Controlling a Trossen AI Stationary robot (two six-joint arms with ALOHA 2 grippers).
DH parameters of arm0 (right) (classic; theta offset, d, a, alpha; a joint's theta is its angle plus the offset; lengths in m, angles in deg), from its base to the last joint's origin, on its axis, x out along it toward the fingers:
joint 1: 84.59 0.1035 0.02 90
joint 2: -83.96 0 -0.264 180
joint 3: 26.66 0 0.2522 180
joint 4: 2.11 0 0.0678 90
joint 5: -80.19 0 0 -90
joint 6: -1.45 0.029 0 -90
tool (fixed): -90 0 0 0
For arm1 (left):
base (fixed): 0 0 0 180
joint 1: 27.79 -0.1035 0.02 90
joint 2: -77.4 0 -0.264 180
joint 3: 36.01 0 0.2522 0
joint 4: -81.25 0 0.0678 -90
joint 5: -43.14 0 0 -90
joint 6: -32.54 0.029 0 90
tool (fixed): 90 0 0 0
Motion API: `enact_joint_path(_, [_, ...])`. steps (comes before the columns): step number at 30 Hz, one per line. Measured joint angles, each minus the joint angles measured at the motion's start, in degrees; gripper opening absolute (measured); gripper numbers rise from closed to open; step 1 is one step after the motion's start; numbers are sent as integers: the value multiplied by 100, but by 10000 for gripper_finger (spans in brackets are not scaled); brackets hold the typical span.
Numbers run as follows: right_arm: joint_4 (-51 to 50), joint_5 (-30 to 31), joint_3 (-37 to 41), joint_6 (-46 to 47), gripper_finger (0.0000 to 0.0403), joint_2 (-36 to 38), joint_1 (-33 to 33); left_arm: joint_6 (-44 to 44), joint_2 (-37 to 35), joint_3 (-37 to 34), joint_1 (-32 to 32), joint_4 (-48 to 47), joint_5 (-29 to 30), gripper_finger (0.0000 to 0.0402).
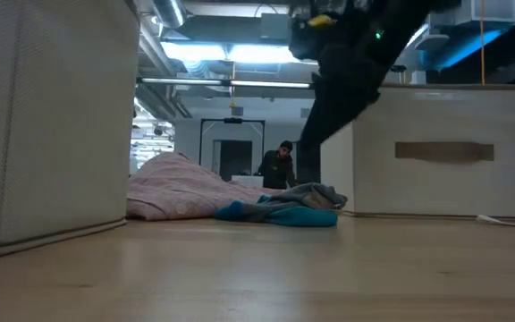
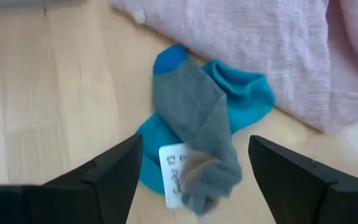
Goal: Sort clothes
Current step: Put the gray sock into the bottom white laundry organizer
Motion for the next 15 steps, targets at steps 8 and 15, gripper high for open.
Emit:
enact_joint_path(8, [1676, -467, 1197, 700, 294, 207, -176, -108, 0, 0, 0, 16, 100, 147])
enact_joint_path(15, [1909, -78, 1273, 573, 294, -70, -212, -115, 0, 0, 0, 16, 108, 147])
